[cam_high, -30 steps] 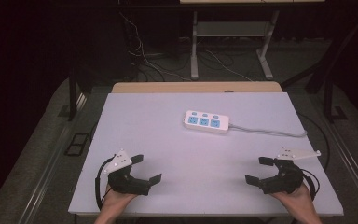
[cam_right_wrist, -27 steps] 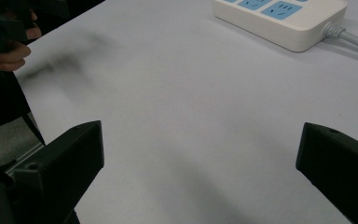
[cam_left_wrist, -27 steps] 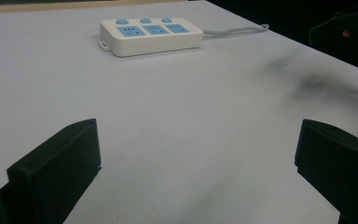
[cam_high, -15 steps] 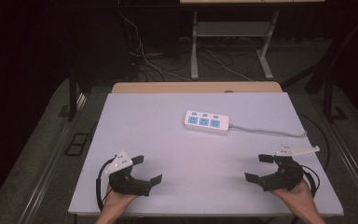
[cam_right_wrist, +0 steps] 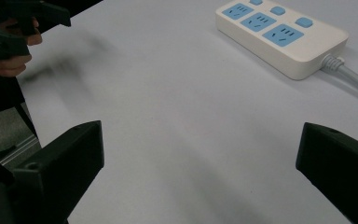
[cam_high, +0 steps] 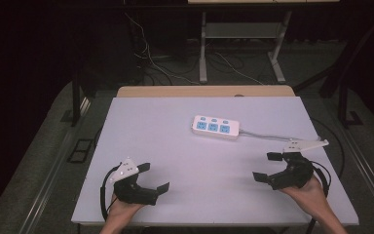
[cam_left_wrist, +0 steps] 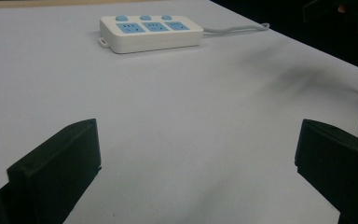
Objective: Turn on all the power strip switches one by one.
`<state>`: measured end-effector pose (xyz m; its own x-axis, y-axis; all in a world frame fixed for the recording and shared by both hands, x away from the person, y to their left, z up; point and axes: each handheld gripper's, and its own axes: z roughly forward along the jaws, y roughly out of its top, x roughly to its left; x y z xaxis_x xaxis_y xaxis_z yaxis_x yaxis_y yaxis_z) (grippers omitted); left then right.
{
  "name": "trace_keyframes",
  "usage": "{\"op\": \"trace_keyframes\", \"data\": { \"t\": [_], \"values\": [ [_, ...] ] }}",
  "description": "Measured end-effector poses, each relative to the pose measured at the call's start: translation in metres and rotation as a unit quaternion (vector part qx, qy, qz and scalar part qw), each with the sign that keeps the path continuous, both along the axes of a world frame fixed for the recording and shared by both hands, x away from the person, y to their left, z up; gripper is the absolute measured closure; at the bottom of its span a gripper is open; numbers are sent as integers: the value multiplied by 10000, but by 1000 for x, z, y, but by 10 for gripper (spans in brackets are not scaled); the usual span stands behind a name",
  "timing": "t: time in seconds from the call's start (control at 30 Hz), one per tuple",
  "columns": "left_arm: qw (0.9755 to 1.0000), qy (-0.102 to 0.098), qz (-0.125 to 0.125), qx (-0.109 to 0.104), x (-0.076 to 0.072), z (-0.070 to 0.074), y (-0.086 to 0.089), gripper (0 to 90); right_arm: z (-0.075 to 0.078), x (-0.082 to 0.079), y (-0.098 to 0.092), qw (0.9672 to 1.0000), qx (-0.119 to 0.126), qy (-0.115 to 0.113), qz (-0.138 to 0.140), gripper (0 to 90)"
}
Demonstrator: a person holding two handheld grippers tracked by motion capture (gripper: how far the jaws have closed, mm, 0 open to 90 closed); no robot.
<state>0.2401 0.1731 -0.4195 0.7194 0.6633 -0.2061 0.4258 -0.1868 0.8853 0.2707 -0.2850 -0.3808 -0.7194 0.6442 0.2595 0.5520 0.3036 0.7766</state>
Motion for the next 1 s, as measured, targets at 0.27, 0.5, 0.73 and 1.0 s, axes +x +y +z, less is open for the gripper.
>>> {"op": "trace_keyframes", "data": {
  "t": [0.27,0.5,0.73,1.0],
  "values": [
    [10000,14,-30,-18,0,0,-1,0,4,12,2,9999,-97,59,-12,7],
    [10000,14,-25,-3,0,0,-1,0,11,23,8,9998,-163,47,78,7],
    [10000,9,29,-17,0,0,1,0,16,35,14,9994,-313,48,168,8],
    [10000,13,27,-22,0,0,1,0,24,51,20,9991,-336,0,262,49]
  ]
}}
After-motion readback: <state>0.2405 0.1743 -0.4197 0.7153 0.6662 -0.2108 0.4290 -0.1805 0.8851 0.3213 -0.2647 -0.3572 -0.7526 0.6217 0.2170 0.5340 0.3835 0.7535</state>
